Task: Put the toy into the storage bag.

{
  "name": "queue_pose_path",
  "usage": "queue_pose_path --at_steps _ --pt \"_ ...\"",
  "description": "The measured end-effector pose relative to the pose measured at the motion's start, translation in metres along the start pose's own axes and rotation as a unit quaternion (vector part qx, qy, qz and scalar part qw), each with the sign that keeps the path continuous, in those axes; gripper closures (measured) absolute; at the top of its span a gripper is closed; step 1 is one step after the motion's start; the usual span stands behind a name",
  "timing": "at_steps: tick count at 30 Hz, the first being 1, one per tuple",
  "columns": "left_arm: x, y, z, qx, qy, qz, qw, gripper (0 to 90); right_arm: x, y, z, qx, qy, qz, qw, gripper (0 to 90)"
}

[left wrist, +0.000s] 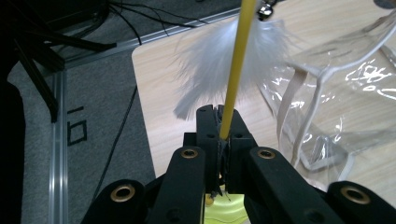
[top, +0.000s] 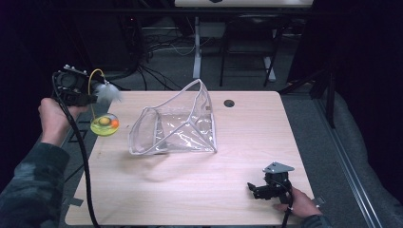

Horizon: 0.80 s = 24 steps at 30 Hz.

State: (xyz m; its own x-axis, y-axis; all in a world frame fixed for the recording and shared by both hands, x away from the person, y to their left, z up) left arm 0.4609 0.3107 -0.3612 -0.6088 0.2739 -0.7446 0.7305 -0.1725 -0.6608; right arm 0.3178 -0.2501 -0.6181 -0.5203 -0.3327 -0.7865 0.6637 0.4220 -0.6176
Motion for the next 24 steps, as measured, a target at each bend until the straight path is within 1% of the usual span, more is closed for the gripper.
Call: queue_pose_path --at_steps 5,8,13,18,22,24 --pt "-0.009 0.005 0.005 0.002 0.000 -0.001 1.0000 87.7 0.000 0.000 0.000 0.000 0.000 0.000 1.0000 0.0" --pt "-0.015 0.006 0.008 0.003 0.007 -0.001 1.0000 87.8 0.000 0.000 0.000 -0.001 -0.002 -0.002 1.0000 0.0" --pt "-0.025 0.003 0.011 0.003 0.014 0.005 0.9999 87.7 0.000 0.000 0.000 -0.001 0.000 0.000 1.0000 0.0" --pt "-0.032 -0.001 0.009 0.000 0.013 0.010 0.9999 87.7 0.000 0.000 0.000 0.000 -0.002 -0.002 1.0000 0.0" --pt "-0.036 -0.004 0.013 0.004 0.010 0.019 0.9998 87.7 0.000 0.000 0.001 -0.002 -0.003 -0.002 1.0000 0.0" --pt "-0.039 -0.005 0.015 0.004 0.013 0.021 0.9997 87.7 0.000 0.000 0.000 -0.003 -0.002 -0.002 1.0000 0.0"
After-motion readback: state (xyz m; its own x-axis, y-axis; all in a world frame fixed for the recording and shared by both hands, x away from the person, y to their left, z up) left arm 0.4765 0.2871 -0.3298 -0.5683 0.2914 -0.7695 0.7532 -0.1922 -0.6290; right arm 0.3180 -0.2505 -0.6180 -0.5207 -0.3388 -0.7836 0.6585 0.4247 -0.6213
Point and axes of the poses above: each handheld gripper's, and its own axes: y roughly forward along the jaws, x roughly out of its underside, z roughly to its right, the point moved 4 cm from there along y, roughly forward along the jaws, and after that the axes turned 7 degrees about z, right-handed, at the moved point
